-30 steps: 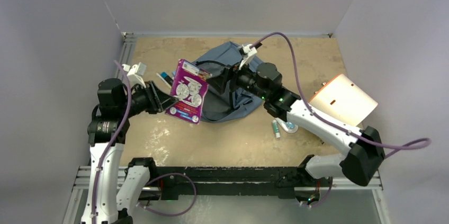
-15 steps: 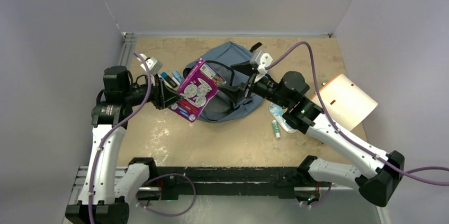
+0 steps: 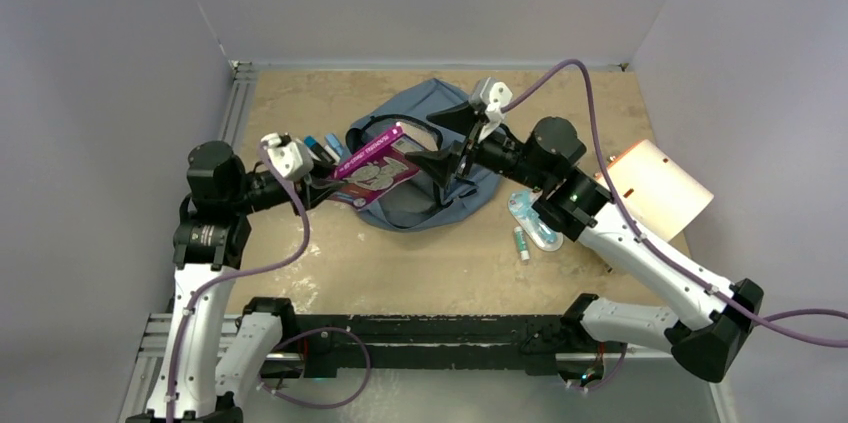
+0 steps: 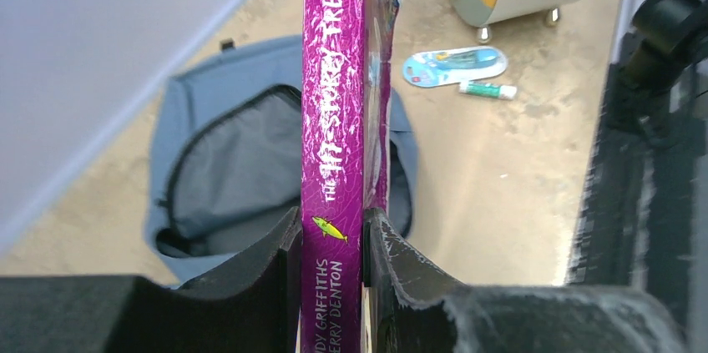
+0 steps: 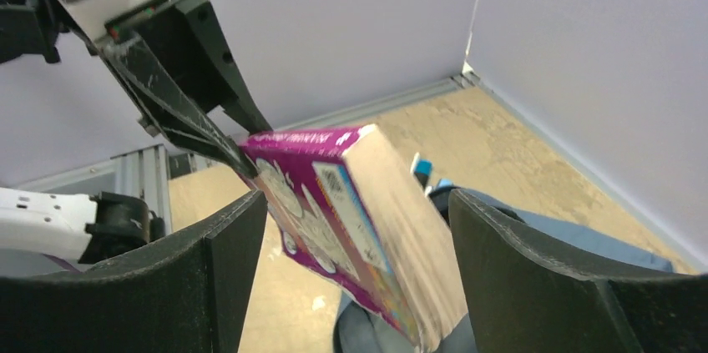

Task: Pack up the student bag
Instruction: Pick up the book from the center of the board.

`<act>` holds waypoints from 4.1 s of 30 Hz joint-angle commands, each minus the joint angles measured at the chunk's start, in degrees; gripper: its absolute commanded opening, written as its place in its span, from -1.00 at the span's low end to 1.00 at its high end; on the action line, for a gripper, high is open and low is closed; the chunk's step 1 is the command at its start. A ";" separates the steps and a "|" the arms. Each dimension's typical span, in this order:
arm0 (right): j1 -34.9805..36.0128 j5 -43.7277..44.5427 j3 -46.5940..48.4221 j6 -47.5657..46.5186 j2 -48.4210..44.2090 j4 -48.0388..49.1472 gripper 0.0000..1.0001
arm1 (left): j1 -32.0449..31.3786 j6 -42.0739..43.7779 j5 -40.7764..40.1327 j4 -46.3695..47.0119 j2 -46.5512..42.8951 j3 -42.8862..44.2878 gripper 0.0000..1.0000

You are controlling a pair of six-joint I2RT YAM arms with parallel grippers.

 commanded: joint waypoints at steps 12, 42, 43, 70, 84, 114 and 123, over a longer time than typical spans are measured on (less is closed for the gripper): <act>0.16 -17.34 -3.60 -32.28 -6.31 2.00 0.76 | -0.20 31.35 12.41 0.82 -1.02 3.43 -1.00; 0.11 -17.45 4.00 -42.51 2.72 -8.16 -1.00 | -0.25 6.92 5.86 12.86 -1.30 3.53 -0.16; 0.05 -16.28 3.47 -42.54 2.23 -7.00 -1.00 | -0.30 3.05 3.55 14.26 -1.69 3.29 0.07; -0.90 -5.87 -12.64 -70.97 -14.52 7.67 -1.00 | -0.35 -87.29 -12.60 2.40 2.54 9.80 0.57; -0.89 -13.10 -12.61 -72.97 -14.85 12.60 -1.00 | -0.39 -99.84 -8.30 9.39 1.90 2.27 0.61; -3.21 -41.22 3.73 -80.64 0.84 4.24 -1.00 | -0.37 -119.08 -19.72 18.90 -4.38 -1.77 0.34; -5.26 -44.87 12.93 -89.01 7.35 -10.90 -1.00 | -0.39 -119.37 -17.68 18.01 -5.57 -2.66 -0.05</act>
